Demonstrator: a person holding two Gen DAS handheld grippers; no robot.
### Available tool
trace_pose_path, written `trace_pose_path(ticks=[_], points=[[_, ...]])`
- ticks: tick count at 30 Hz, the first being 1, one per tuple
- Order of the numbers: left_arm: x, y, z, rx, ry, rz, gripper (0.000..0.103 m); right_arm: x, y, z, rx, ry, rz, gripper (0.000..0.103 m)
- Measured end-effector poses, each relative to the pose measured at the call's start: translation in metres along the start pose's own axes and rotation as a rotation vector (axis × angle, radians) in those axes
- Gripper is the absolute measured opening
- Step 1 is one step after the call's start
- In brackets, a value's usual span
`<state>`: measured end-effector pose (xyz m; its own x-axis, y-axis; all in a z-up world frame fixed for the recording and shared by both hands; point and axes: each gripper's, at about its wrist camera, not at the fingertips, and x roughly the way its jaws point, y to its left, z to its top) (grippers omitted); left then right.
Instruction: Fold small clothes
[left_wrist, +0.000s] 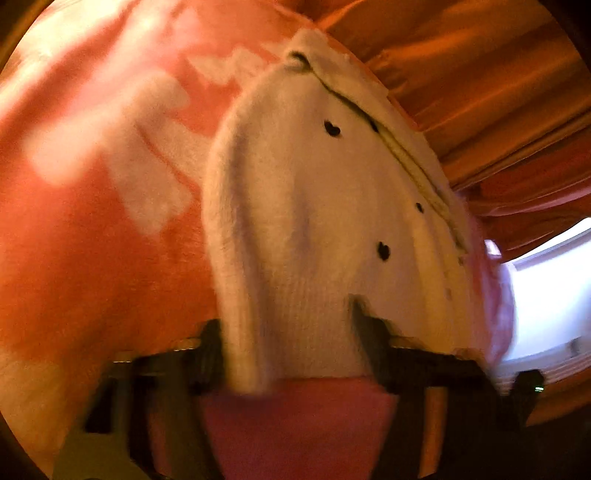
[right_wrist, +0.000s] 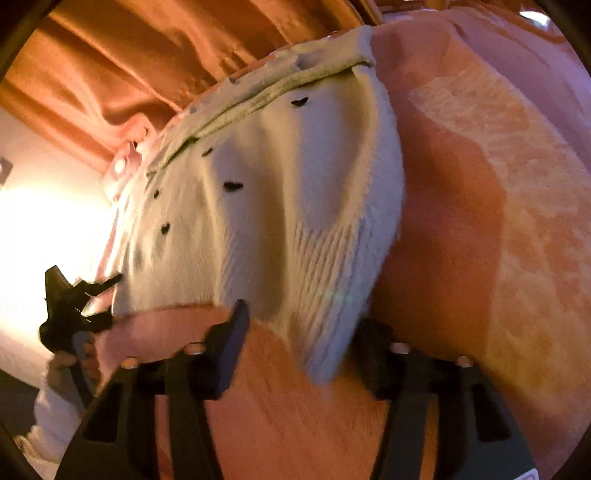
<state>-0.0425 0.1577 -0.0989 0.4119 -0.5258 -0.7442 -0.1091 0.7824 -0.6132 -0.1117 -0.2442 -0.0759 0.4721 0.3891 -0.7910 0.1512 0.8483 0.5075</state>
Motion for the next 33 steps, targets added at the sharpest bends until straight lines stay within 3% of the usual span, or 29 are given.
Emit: trace_pose_path(ticks=[1, 3, 8, 14, 16, 20, 21, 22, 23, 25, 29, 33], points=[[0.002, 0.006, 0.001, -0.042, 0.024, -0.025, 0.006, 0.003, -0.001, 0.003, 0.013, 0.002, 0.021, 0.012], [-0.004, 0.013, -0.002, -0.085, 0.015, -0.074, 0.007, 0.0, -0.005, 0.007, 0.043, -0.021, 0.053, 0.012], [-0.058, -0.011, -0.022, 0.029, -0.046, -0.126, 0.006, -0.028, -0.002, 0.012, 0.008, -0.12, 0.039, 0.01], [-0.096, -0.035, -0.049, 0.062, -0.033, -0.187, 0.0, -0.052, -0.021, 0.014, 0.051, -0.143, 0.017, 0.01], [-0.105, -0.039, -0.056, 0.086, -0.031, -0.175, 0.0, -0.056, -0.021, 0.008, 0.047, -0.126, 0.016, 0.009], [-0.094, -0.035, -0.045, 0.116, -0.047, -0.068, 0.001, -0.052, -0.02, 0.012, 0.018, -0.116, -0.003, 0.009], [-0.088, -0.032, -0.04, 0.102, -0.039, -0.055, 0.004, -0.049, -0.02, 0.014, 0.019, -0.117, -0.006, 0.009], [-0.081, -0.028, -0.034, 0.09, -0.03, -0.051, 0.022, -0.048, -0.02, 0.015, 0.022, -0.117, -0.005, 0.009], [-0.072, -0.025, -0.029, 0.079, -0.02, -0.031, 0.055, -0.045, -0.02, 0.018, 0.026, -0.116, 0.004, 0.009], [-0.056, -0.015, -0.019, 0.029, -0.014, 0.073, 0.07, -0.045, -0.02, 0.018, 0.019, -0.118, 0.01, 0.009], [-0.029, -0.004, -0.005, -0.003, 0.018, 0.126, 0.071, -0.045, -0.02, 0.02, 0.02, -0.123, 0.02, 0.009], [-0.006, -0.001, 0.005, -0.002, 0.032, 0.035, 0.067, -0.047, -0.023, 0.022, 0.035, -0.135, 0.037, 0.009]])
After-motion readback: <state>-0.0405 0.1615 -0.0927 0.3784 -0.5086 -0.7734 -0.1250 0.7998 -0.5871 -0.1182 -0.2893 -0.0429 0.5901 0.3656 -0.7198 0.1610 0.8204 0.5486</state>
